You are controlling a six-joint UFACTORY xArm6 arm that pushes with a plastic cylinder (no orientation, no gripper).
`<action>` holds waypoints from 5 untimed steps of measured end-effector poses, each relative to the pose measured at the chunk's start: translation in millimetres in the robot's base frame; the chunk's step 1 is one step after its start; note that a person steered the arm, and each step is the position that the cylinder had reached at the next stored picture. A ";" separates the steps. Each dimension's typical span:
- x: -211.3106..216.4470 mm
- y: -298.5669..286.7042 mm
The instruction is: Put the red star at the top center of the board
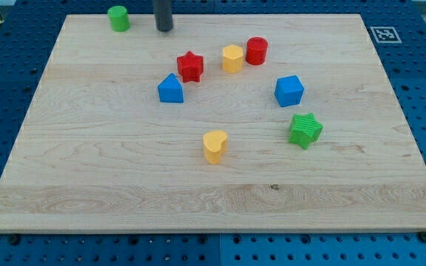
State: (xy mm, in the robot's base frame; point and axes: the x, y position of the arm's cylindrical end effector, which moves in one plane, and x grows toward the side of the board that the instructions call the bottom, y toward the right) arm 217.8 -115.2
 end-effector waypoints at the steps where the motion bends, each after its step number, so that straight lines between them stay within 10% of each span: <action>1: -19.6 -30.5; 3: -25.6 -86.4; 5: 7.2 25.6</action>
State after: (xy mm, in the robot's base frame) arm 224.9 -89.6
